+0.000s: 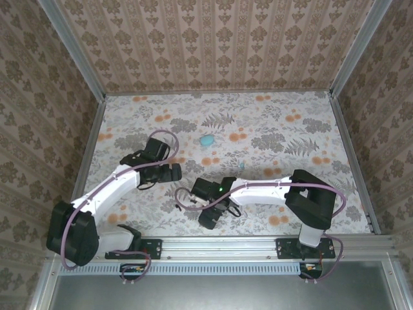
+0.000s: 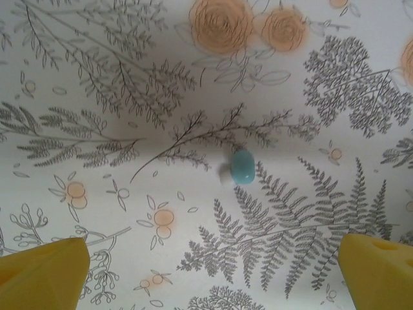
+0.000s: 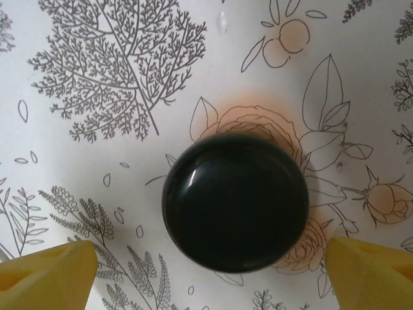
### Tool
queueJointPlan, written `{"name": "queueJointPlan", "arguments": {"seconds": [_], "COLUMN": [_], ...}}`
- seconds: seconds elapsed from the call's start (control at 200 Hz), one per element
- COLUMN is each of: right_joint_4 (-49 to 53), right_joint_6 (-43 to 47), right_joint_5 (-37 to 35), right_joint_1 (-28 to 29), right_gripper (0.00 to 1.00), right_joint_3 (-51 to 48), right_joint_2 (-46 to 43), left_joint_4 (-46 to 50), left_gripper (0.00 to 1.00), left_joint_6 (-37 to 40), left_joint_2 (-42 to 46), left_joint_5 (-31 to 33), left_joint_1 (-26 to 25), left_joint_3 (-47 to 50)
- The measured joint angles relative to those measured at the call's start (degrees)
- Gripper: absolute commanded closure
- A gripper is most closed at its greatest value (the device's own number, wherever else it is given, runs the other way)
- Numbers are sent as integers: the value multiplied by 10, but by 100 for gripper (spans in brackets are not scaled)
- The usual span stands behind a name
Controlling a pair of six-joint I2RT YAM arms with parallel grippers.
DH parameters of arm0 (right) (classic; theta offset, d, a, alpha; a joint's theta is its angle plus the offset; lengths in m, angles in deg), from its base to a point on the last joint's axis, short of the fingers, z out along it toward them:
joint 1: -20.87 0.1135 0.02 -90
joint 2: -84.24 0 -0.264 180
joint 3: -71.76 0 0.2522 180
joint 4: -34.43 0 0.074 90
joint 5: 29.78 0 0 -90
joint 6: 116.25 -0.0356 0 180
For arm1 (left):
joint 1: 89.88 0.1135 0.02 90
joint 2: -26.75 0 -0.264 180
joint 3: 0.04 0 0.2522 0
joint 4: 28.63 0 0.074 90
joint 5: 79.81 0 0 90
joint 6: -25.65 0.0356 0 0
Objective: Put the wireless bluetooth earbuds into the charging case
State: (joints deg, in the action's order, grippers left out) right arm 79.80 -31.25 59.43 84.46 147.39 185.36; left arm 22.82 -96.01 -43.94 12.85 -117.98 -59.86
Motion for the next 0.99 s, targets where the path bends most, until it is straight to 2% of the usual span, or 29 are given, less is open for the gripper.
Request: {"name": "queueJointPlan", "arguments": {"seconds": [0.21,0.43,0.705,0.995], "right_joint_4": [0,-5,-25,-14], "right_joint_6": [8,12,8,21], "right_joint_5": [-10,-13,35,58], "right_joint_1": [-2,-16,-56,-57], "right_gripper": [8,10,11,15], "right_joint_3": [12,12,18,45], "right_joint_2": [0,0,2,28], "left_joint_4": [-14,-66,-117,-144], "left_gripper": [0,2,3,3], "left_joint_6": [-6,-5,-5,-12], "left_joint_2": [30,36,36,31], "left_joint_5": [-21,-71,-129,-161], "left_joint_1": [0,0,1,3], "left_joint_3": [30,47,68,81]}}
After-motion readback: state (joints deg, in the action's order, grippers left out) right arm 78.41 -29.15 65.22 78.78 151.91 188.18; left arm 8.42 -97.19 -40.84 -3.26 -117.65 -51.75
